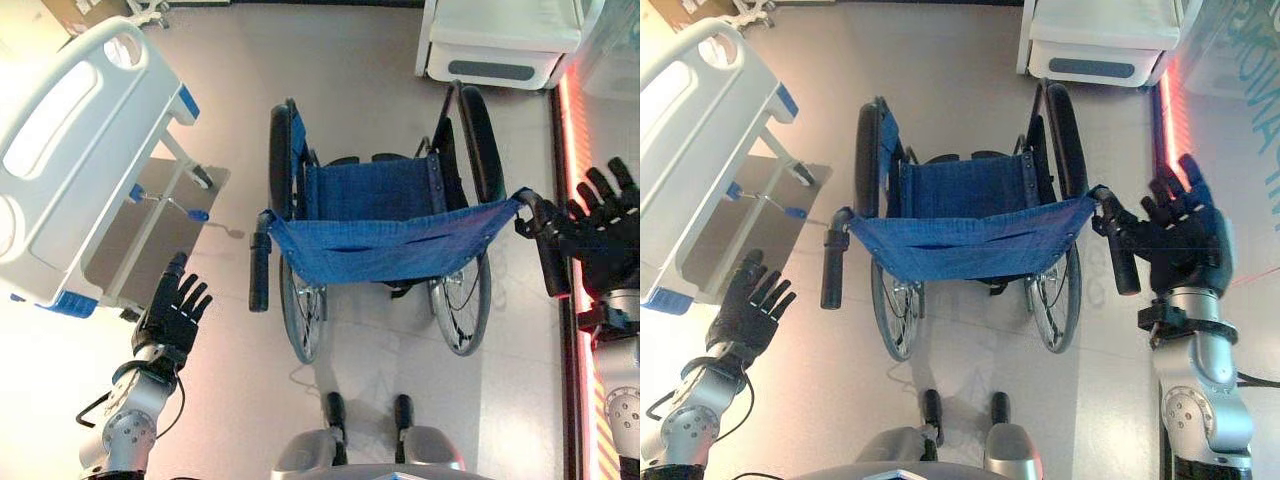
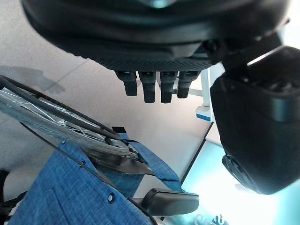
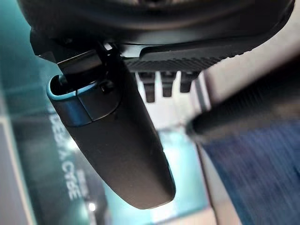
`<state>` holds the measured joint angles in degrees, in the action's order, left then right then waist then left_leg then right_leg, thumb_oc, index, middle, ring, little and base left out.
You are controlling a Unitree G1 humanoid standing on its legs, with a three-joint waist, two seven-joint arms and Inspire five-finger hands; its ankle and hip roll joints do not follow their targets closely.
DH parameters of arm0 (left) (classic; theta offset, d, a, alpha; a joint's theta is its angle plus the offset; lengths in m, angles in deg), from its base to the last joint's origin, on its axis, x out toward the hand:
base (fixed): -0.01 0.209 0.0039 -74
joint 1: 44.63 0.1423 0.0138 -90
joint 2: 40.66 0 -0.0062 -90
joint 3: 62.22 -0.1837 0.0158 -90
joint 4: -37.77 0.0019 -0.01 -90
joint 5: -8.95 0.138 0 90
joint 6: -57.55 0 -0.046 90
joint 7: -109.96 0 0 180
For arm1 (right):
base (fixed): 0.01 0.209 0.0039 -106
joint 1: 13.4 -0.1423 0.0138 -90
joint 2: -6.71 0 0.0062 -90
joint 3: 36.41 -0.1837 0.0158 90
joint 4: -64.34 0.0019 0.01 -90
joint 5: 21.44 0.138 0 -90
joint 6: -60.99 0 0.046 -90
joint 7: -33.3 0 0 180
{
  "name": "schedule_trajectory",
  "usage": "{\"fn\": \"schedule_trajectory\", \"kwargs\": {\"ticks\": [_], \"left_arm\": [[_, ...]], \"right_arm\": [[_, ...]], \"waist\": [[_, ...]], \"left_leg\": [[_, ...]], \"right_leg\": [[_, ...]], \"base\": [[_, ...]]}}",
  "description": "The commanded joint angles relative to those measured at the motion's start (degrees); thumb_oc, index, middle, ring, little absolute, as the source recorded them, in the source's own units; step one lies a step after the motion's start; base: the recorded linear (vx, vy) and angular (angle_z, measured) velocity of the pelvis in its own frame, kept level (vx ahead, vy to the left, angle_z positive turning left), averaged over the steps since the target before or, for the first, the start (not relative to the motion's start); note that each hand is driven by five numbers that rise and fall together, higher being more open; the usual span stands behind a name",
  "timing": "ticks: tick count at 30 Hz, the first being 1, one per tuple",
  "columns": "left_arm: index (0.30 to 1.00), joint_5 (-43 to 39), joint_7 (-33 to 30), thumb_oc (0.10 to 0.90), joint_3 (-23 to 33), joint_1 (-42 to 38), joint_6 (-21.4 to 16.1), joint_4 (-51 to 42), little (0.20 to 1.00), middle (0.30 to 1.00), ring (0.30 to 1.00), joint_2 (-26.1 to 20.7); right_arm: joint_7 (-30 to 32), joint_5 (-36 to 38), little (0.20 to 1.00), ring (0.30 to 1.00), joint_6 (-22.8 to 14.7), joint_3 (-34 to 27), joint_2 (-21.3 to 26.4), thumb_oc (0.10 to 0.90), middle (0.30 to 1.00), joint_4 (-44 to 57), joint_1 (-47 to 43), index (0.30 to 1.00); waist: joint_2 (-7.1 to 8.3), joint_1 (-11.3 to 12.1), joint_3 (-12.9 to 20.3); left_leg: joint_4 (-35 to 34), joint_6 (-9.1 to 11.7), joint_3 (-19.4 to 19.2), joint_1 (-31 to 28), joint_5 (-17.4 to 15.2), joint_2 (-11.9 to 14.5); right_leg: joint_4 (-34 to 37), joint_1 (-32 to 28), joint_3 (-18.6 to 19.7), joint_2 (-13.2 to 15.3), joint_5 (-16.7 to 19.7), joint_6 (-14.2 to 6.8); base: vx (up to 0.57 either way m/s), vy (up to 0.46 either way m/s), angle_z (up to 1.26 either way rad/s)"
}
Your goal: Push the wheelchair next to the bed
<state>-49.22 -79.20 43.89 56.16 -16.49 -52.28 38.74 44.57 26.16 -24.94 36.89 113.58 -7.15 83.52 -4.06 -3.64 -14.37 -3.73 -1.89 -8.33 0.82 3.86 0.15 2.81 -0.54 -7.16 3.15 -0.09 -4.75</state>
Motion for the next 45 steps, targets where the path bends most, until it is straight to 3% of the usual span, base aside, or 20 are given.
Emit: {"fn": "schedule_trajectory", "kwargs": {"ticks": [1,3,14,19,22,25,31,38,45], "left_arm": [[0.900,-0.4,2.0,0.800,2.2,-3.3,-3.6,-5.2,0.900,0.900,0.900,-8.1],[0.900,-1.1,2.6,0.800,2.5,-3.1,-3.5,-6.4,0.900,0.900,0.900,-8.9],[0.900,-2.7,3.0,0.800,3.8,-2.7,-3.4,-10.0,0.900,0.900,0.900,-12.6],[0.900,-3.3,3.0,0.800,3.8,-3.0,-3.0,-11.0,0.900,0.900,0.900,-14.7],[0.900,-3.2,3.5,0.800,3.4,-3.5,-2.3,-11.2,0.900,0.900,0.900,-15.9],[0.900,-2.5,5.3,0.800,1.9,-5.0,-0.2,-11.7,0.900,0.900,0.900,-17.9],[0.900,-1.8,9.1,0.800,-3.9,-9.2,8.3,-12.8,0.900,0.900,0.900,-21.8],[0.900,-5.8,12.2,0.800,-6.8,-12.9,11.9,-14.9,0.900,0.900,0.900,-25.2],[0.900,-5.6,16.5,0.800,-10.5,-17.4,13.0,-17.3,0.900,0.900,0.900,-27.5]], "right_arm": [[-1.4,-1.6,0.900,0.900,-1.6,0.1,4.0,0.800,0.900,4.9,-4.9,0.900],[-0.9,-1.3,0.900,0.900,0.8,0.2,4.5,0.800,0.900,4.2,-4.0,0.900],[1.0,-0.2,0.900,0.900,6.1,0.6,5.5,0.800,0.900,0.5,-1.1,0.900],[0.1,-2.4,0.900,0.900,10.3,1.1,8.6,0.800,0.900,-0.5,-1.0,0.900],[0.0,-2.5,0.900,0.900,10.8,1.6,10.2,0.800,0.900,-0.8,-1.5,0.900],[0.0,-2.6,0.900,0.900,11.9,2.6,12.7,0.800,0.900,-1.7,-3.4,0.900],[1.2,-1.3,0.900,0.900,14.3,6.3,17.5,0.800,0.900,-4.4,-9.0,0.900],[1.6,-0.6,0.900,0.900,15.1,8.2,19.0,0.800,0.900,-5.8,-11.9,0.900],[1.7,-1.6,0.900,0.900,16.2,10.6,19.1,0.800,0.900,-6.4,-14.3,0.900]], "waist": [[2.40,0.9,2.6],[2.69,1.1,2.4],[3.86,1.6,1.1],[4.45,2.0,0.7],[4.67,2.2,0.6],[5.03,2.7,0.6],[5.36,3.7,0.7],[5.00,4.1,0.9],[4.56,3.9,1.4]], "left_leg": [[5.4,2.5,-0.4,3.9,-0.6,0.1],[5.4,2.5,-0.4,4.1,-0.5,0.2],[6.5,2.5,-0.6,4.7,-0.5,0.5],[6.7,2.7,-0.4,4.8,-0.3,0.8],[6.8,2.8,-0.3,4.7,-0.2,0.8],[6.9,3.0,0.0,4.5,-0.3,1.0],[7.2,3.0,0.7,4.0,-0.4,1.0],[6.9,3.1,1.0,3.4,-0.4,1.1],[6.3,3.2,0.8,2.7,-0.3,1.2]], "right_leg": [[-3.3,3.4,1.3,1.1,2.5,-0.1],[-3.3,3.4,1.2,1.1,2.6,-0.2],[-3.3,3.1,0.6,1.3,2.9,-0.6],[-2.9,2.4,0.3,1.2,3.0,-0.8],[-2.8,2.1,0.1,1.2,3.0,-0.8],[-2.7,1.5,-0.3,1.1,3.0,-1.0],[-2.3,0.3,-1.0,1.0,3.1,-1.3],[-1.8,-0.8,-1.6,1.0,3.1,-1.5],[-1.5,-1.0,-1.5,1.0,3.1,-1.5]], "base": [[0.00,0.000,0.00],[0.00,0.000,0.00],[0.00,-0.028,0.00],[0.01,-0.037,0.00],[0.02,-0.030,0.00],[0.04,-0.048,0.05],[0.03,-0.032,0.05],[0.04,-0.012,0.00],[0.01,0.002,0.01]]}}
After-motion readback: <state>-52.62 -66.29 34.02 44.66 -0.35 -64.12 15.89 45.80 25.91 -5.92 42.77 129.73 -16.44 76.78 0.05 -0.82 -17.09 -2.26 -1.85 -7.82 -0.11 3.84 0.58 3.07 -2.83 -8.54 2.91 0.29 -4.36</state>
